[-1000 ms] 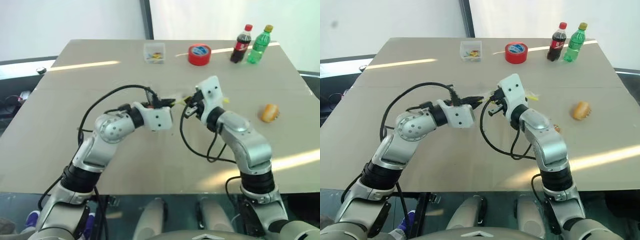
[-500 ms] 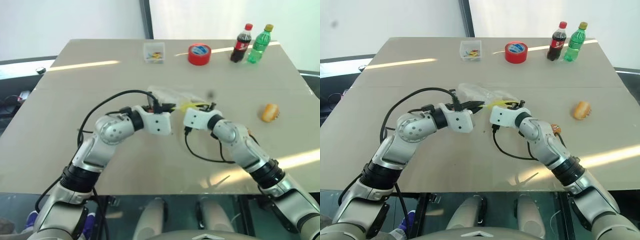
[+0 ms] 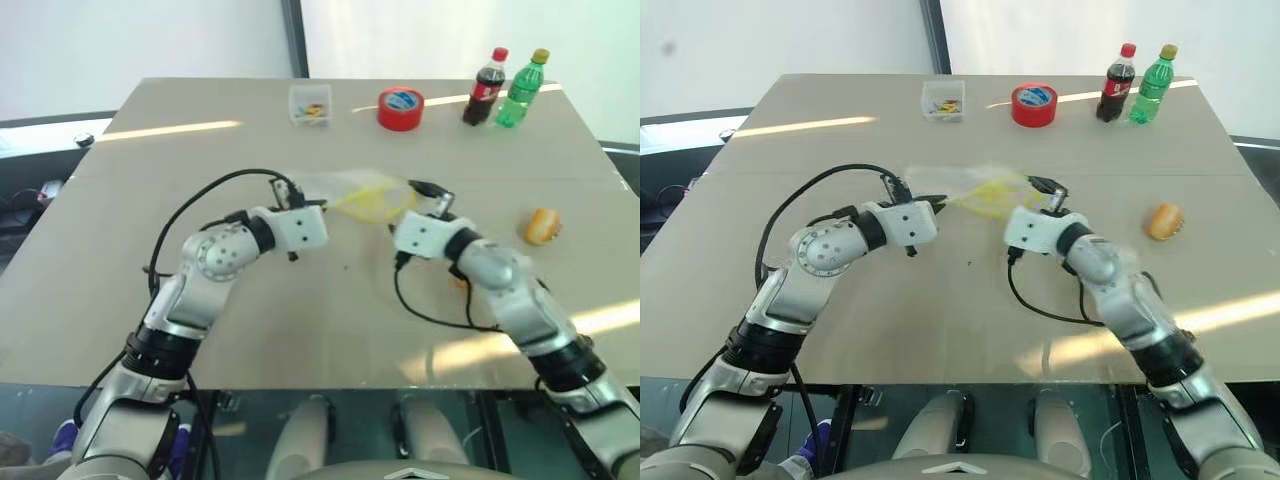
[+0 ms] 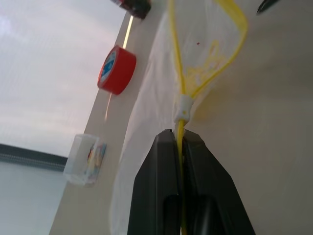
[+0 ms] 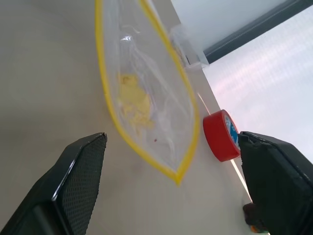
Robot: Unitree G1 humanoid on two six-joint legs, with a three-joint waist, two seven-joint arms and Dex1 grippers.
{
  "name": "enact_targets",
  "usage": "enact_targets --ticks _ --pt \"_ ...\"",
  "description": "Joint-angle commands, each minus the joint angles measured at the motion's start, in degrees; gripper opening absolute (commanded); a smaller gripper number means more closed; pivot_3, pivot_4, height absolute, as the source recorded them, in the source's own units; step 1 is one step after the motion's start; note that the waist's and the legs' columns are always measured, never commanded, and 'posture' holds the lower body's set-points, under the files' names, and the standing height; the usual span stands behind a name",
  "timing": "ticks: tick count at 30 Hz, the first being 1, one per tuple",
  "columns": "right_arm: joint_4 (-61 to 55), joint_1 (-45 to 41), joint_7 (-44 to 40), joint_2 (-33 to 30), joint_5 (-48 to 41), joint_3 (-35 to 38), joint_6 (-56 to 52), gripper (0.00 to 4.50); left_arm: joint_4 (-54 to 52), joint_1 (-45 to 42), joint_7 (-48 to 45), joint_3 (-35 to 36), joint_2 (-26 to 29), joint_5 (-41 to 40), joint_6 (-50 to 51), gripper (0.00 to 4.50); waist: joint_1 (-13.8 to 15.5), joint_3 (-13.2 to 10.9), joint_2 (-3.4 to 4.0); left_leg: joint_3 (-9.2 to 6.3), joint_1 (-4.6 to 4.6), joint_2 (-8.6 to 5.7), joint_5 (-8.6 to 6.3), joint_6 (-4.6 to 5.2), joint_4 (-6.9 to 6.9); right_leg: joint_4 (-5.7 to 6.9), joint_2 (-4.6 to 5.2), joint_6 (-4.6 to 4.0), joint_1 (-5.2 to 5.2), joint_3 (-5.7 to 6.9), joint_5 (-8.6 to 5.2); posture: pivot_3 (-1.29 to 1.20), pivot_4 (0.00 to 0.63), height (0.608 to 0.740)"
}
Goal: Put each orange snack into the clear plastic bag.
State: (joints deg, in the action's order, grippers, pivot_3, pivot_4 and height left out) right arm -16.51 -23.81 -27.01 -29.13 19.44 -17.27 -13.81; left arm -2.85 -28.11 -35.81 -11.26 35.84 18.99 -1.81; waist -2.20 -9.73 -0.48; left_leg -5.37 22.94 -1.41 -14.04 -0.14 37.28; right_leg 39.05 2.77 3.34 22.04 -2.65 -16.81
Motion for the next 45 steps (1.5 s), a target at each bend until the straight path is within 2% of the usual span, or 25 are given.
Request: enact_targets --ticks 1,3,7,12,19,26,30,33,38,40,41,45 --pt "-11.61 3.93 -4.46 0.36 -6.98 7.52 -10.32 4.41 0.5 -2.04 1.18 1.81 0.19 -0.29 -0.15 0.0 0.05 0.0 0.0 -0.02 0.01 0.01 0.0 0.0 0.0 0.0 0.0 0.0 0.0 0.01 0.0 0.0 0.15 0.74" --pt "-16.76 7.93 -5.29 1.46 -9.87 11.2 -18.92 4.41 1.65 -2.7 1.35 1.84 0.37 -0.24 -0.86 0.0 0.13 0.01 -0.01 -0.08 0.02 0.02 0.0 0.0 0.01 0.0 0.0 0.0 -0.04 0.06 0.0 0.0 0.15 0.74" --pt "-23.5 14.62 -1.64 6.1 -11.45 16.72 -35.21 4.41 3.21 -3.62 1.63 1.8 0.48 -0.27 -1.7 0.0 0.3 0.02 -0.02 -0.15 0.01 0.02 0.0 0.0 0.03 0.03 0.01 0.0 -0.08 0.11 0.0 0.0 0.15 0.74" --pt "-28.12 17.34 7.26 14.25 -9.37 20.45 -49.71 4.41 4.1 -4.05 1.82 1.59 0.42 -0.18 -2.23 0.0 0.08 0.01 -0.01 -0.1 -0.05 0.0 0.0 0.0 0.04 0.18 0.0 0.0 -0.03 0.04 0.0 0.0 0.15 0.74" --pt "-28.52 13.5 15.11 28.06 -11.28 27.0 -61.18 4.41 4.76 -4.5 1.76 1.03 0.27 0.18 -2.85 0.0 0.0 0.02 -0.01 -0.09 -0.09 -0.01 0.01 -0.01 0.04 0.26 0.0 0.0 -0.02 0.03 0.0 0.0 0.15 0.74" --pt "-29.33 7.73 18.98 38.76 -13.32 34.43 -70.32 4.41 4.9 -4.58 1.81 0.84 0.25 0.55 -3.15 0.0 0.03 0.02 0.0 -0.08 -0.07 -0.01 0.01 -0.02 0.05 0.31 0.03 0.0 0.03 0.01 -0.01 0.0 0.15 0.74" --pt "-27.6 6.39 20.61 37.44 -13.93 33.36 -71.4 4.41 4.88 -4.69 1.94 0.62 -0.03 0.7 -3.05 0.0 -0.08 0.02 0.01 -0.08 -0.08 -0.03 0.01 -0.02 0.03 0.36 0.01 -0.01 0.08 0.01 -0.01 0.0 0.15 0.74" --pt "-26.73 6.82 21.11 35.75 -14.6 30.78 -70.8 3.52 4.36 -4.35 1.93 0.65 -0.26 0.49 -2.96 0.0 -0.14 0.02 0.01 -0.02 -0.07 -0.03 0.01 -0.03 0.02 0.37 0.02 -0.01 0.11 -0.04 -0.01 0.0 0.15 0.74" --pt "-27.81 9.81 18.97 27.79 -16.36 24.12 -67.05 1.32 3.64 -3.87 1.84 1.06 -0.34 0.11 -2.65 0.0 -0.22 0.03 0.01 0.01 -0.08 -0.03 0.01 -0.02 0.02 0.37 0.02 -0.01 0.11 -0.05 -0.01 0.0 0.15 0.74" --pt "-28.97 9.65 16.47 25.65 -18.87 23.93 -65.76 0.59 3.28 -3.63 1.82 1.13 -0.5 -0.08 -2.5 0.0 -0.2 0.02 0.01 0.02 -0.07 -0.03 0.01 -0.02 0.03 0.37 0.02 -0.01 0.11 -0.05 -0.01 0.0 0.15 0.74" --pt "-29.6 9.35 14.72 23.65 -20.02 23.33 -63.61 0.34 2.99 -3.48 1.79 1.21 -0.68 -0.36 -2.33 0.0 -0.2 0.02 0.01 0.0 -0.08 -0.03 0.01 -0.02 0.03 0.37 0.02 -0.01 0.11 -0.05 -0.01 0.0 0.15 0.74" --pt "-30.93 5.08 6.77 21.46 -28.3 24.86 -58.49 0.34 2.3 -3.08 1.43 1.51 -1.69 -2.23 -2.42 0.0 -0.36 0.02 0.01 0.01 -0.08 -0.03 0.01 -0.02 0.03 0.37 0.01 0.0 0.1 -0.05 -0.01 0.0 0.15 0.74"
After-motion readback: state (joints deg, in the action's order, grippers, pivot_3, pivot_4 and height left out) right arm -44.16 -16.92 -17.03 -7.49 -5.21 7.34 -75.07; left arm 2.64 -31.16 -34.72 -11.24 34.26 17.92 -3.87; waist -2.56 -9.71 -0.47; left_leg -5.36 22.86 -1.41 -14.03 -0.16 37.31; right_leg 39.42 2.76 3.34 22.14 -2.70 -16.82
